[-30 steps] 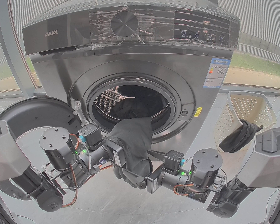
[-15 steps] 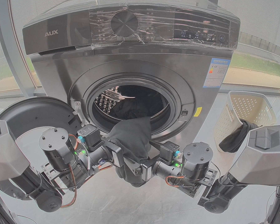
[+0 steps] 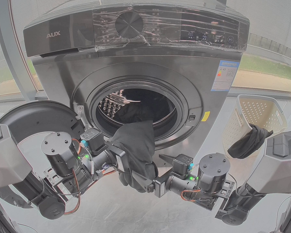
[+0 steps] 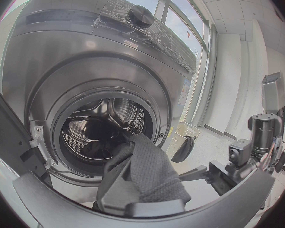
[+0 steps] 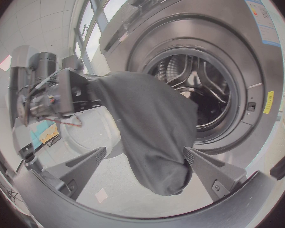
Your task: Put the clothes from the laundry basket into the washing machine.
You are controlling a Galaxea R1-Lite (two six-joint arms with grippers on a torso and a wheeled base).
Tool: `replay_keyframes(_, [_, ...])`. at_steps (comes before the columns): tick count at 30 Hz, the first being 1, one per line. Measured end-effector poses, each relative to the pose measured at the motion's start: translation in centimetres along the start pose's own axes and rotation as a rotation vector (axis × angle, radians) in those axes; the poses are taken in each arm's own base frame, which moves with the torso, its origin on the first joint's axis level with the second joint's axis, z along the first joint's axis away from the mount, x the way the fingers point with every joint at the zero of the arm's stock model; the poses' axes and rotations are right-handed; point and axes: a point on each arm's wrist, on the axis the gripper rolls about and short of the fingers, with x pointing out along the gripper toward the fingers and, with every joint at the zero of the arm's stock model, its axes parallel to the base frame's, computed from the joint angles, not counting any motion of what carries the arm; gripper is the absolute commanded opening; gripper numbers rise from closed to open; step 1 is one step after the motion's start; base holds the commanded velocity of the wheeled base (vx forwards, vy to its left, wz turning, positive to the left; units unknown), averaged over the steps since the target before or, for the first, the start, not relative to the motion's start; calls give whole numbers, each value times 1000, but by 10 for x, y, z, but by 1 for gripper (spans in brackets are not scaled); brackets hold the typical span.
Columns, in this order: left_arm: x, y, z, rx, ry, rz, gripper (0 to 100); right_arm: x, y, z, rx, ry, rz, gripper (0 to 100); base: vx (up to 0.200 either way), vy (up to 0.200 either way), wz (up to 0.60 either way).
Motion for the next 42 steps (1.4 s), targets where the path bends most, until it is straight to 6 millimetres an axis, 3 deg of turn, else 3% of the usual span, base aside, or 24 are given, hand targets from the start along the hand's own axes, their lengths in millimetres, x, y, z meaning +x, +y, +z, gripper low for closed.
replay_keyframes(7, [2, 2, -1, 0, 0, 8, 0, -3, 10, 1, -6, -3, 43, 100, 0, 0, 0])
replay_keyframes(19, [0, 1, -1, -2, 2, 7, 0, 30, 8, 1, -1, -52, -23, 100, 0, 0, 0])
replay_keyframes(20, [-1, 1, 0, -3, 2, 7, 0, 32, 7, 0, 1, -54, -30, 0, 0, 0, 0])
replay_keyframes(29, [-3, 0, -2, -4, 10, 6, 0, 36, -5, 9, 30, -95, -100, 0, 0, 0, 0])
replay_keyframes(35, [-3, 0, -4, -3, 18, 4, 0, 24, -10, 24, 34, -121, -112, 0, 0, 0, 0])
replay_keyframes(42, [-3, 1, -6, -9, 27, 10, 0, 8, -10, 28, 29, -102, -111, 0, 0, 0, 0])
